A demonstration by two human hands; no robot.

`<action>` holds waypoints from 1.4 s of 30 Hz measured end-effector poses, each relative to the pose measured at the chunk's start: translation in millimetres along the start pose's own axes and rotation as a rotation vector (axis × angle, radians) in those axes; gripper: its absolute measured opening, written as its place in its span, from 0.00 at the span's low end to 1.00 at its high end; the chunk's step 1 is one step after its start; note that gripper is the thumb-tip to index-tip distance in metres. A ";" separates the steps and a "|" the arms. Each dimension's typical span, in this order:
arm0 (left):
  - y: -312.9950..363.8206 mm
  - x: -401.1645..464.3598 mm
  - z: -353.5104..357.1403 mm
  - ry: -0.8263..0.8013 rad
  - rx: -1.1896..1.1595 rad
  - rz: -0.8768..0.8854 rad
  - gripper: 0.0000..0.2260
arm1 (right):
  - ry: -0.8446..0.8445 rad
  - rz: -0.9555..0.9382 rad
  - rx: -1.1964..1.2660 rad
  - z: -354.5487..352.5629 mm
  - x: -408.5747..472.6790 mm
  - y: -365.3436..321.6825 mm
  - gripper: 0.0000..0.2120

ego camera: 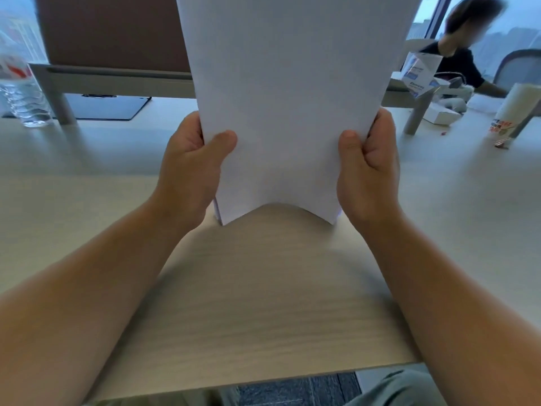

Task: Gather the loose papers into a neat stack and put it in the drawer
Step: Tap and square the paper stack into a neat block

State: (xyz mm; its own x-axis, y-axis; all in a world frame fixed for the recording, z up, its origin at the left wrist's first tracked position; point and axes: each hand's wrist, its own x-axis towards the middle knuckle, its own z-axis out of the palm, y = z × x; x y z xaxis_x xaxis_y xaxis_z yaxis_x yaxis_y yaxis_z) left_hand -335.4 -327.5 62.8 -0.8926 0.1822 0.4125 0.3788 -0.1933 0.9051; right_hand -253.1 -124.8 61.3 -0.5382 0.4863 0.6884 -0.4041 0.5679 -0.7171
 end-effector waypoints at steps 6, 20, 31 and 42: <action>-2.6 1.8 -3.4 0.051 0.071 -0.016 0.09 | -0.036 0.091 -0.009 4.0 -0.3 6.7 0.11; 5.6 -6.1 6.0 0.050 0.190 0.138 0.06 | 0.009 -0.004 -0.019 3.7 -1.5 3.0 0.11; -1.2 -3.5 -3.2 0.022 0.063 -0.047 0.08 | -0.085 0.183 0.104 5.7 -2.6 7.0 0.10; 2.1 -10.9 9.9 -0.009 0.101 0.004 0.06 | -0.074 0.013 0.041 10.5 -9.6 2.5 0.15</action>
State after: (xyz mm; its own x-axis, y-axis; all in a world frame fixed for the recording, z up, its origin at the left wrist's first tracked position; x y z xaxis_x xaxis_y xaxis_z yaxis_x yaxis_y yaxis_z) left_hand -322.5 -320.3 61.2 -0.8889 0.1902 0.4168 0.4056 -0.0964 0.9090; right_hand -256.7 -135.0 51.7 -0.5963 0.4418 0.6702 -0.4262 0.5334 -0.7307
